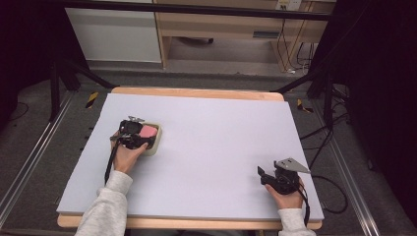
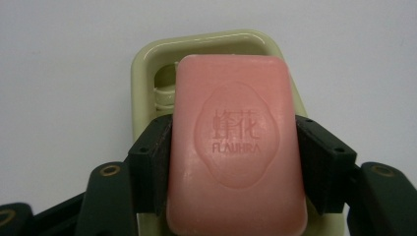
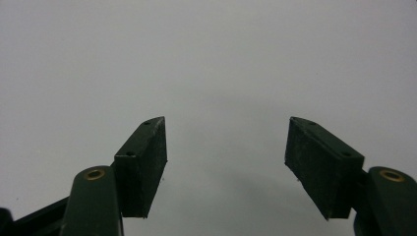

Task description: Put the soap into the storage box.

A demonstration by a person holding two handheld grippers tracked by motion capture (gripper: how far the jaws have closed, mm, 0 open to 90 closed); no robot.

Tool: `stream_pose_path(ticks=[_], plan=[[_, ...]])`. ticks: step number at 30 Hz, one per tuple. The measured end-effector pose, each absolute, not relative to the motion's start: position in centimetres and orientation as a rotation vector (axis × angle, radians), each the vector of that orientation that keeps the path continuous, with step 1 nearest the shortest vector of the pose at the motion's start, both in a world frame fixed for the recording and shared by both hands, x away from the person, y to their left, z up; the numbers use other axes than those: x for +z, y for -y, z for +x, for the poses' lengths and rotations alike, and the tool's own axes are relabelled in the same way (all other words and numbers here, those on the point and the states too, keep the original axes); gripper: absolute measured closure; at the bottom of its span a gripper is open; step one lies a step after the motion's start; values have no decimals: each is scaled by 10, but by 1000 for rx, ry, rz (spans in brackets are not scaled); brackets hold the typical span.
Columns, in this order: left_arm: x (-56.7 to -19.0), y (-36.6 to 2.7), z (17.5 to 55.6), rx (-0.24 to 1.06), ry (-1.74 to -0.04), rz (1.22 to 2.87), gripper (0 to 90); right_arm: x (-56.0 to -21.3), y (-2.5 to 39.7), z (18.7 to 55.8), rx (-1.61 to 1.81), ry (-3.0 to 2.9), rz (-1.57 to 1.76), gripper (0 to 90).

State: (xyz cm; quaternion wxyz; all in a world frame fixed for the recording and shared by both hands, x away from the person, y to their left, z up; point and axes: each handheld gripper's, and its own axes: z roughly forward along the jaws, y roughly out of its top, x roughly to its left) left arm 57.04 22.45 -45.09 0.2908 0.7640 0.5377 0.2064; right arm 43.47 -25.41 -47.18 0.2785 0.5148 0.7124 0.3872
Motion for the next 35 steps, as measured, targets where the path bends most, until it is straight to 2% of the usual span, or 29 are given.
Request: stream_pose_path(ticks=[4, 6, 12, 20, 26, 31, 35], plan=[[-449, -226, 568, 541, -1431, 2025, 363, -472, 254, 435, 1040, -1910, 1378, 320], [-443, -229, 567, 517, -1415, 1984, 268, -472, 254, 435, 1045, -1910, 1387, 320], [-428, -230, 555, 546, -1363, 1970, 249, -472, 255, 435, 1040, -1905, 1382, 320], [-431, -234, 538, 538, -1305, 1954, 225, -470, 257, 433, 1053, -1889, 1399, 303], [-432, -251, 515, 536, -1287, 1912, 202, -469, 264, 435, 1060, -1855, 1422, 242], [-436, -271, 495, 532, -1268, 1844, 201, -470, 269, 436, 1040, -1845, 1428, 231], [-444, -280, 486, 531, -1283, 1856, 196, -472, 271, 436, 1012, -1846, 1446, 223]])
